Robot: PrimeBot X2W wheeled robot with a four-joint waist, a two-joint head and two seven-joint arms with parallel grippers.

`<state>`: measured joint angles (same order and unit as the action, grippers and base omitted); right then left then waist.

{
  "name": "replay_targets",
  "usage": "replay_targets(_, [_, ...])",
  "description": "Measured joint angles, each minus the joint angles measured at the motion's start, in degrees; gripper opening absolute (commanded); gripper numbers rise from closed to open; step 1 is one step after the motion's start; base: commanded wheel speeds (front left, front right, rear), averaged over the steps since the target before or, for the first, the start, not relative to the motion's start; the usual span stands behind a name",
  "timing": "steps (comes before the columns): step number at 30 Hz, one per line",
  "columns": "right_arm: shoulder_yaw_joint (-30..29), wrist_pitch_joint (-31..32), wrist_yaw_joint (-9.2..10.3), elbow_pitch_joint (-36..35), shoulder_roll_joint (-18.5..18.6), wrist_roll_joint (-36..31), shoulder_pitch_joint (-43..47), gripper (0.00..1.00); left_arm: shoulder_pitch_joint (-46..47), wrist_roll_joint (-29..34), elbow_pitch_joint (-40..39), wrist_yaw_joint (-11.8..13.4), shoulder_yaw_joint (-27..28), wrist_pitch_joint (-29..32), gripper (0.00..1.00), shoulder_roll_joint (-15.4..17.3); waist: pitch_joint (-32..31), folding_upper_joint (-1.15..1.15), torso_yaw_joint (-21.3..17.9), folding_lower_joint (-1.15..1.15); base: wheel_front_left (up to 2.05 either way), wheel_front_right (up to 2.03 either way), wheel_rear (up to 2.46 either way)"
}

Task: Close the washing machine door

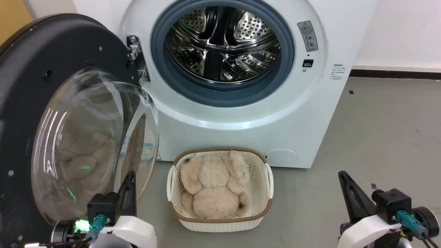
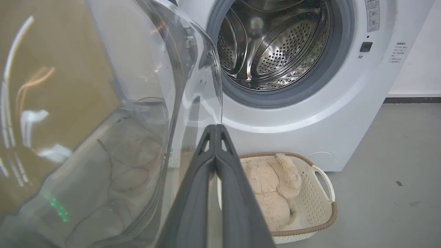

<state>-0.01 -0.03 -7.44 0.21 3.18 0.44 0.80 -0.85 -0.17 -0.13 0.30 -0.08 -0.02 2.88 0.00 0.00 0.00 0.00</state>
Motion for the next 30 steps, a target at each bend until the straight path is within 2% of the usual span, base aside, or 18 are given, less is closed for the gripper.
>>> replay_targets(30, [0.0, 0.0, 0.00, 0.0, 0.0, 0.0, 0.0, 0.00, 0.0, 0.0, 0.0, 0.0, 0.0, 0.0, 0.00, 0.0, 0.0, 0.00, 0.0, 0.00, 0.00, 0.00, 0.00])
